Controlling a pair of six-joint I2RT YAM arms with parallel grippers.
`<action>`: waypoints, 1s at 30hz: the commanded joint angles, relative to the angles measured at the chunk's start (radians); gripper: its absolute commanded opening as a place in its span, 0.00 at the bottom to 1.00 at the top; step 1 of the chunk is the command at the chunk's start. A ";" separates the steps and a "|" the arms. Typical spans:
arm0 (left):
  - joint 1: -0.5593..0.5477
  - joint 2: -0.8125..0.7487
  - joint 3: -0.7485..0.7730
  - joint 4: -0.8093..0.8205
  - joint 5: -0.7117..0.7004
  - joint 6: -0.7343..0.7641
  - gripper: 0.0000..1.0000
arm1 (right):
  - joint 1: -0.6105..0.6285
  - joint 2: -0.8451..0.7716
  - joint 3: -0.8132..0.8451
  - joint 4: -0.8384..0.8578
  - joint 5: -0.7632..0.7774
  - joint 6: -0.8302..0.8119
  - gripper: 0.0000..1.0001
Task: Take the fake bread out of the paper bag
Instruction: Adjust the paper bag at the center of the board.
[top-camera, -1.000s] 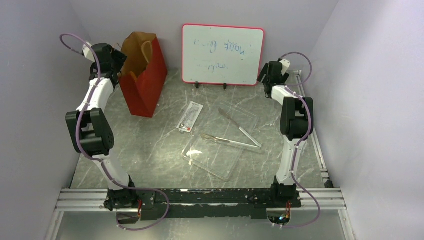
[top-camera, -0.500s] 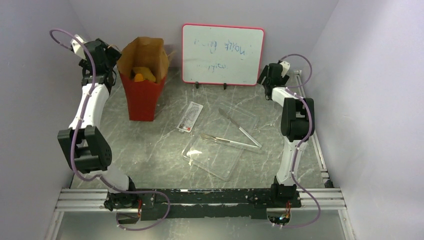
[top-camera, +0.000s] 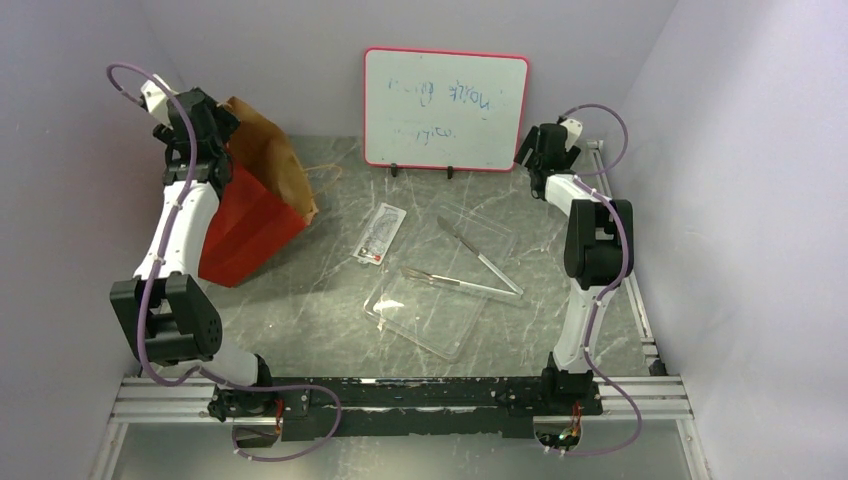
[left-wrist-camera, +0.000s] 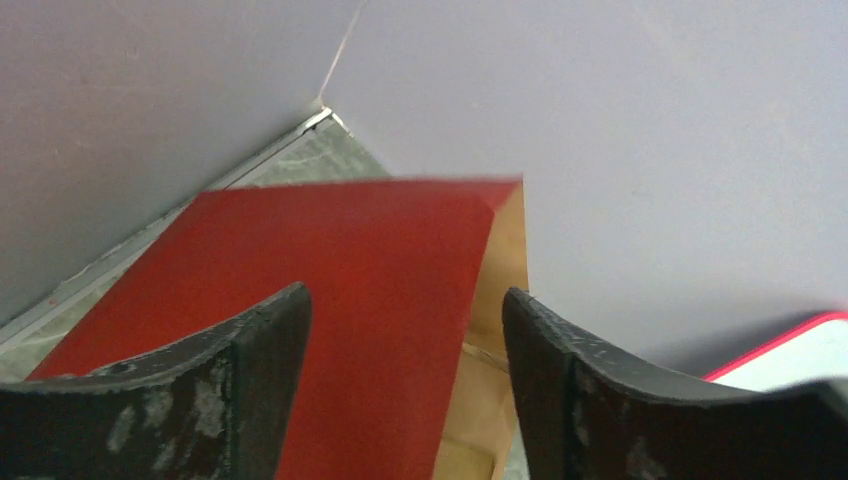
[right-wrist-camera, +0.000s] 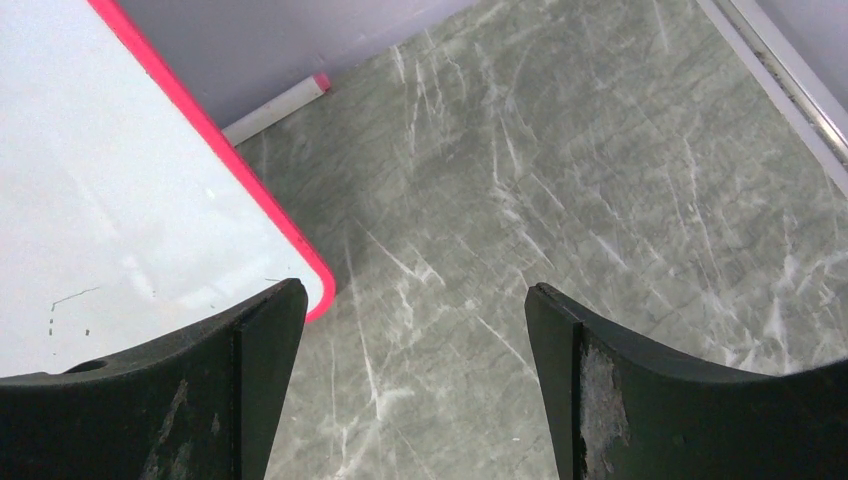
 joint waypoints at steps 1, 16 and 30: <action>-0.001 0.020 -0.003 0.076 0.054 0.006 0.58 | 0.003 -0.033 -0.014 0.018 -0.001 -0.010 0.82; 0.006 0.071 0.195 0.092 0.338 -0.047 0.17 | 0.026 -0.119 -0.063 0.030 0.019 -0.038 0.82; 0.080 0.104 0.038 0.318 0.620 -0.539 0.11 | 0.146 -0.255 -0.066 -0.042 0.033 -0.142 0.82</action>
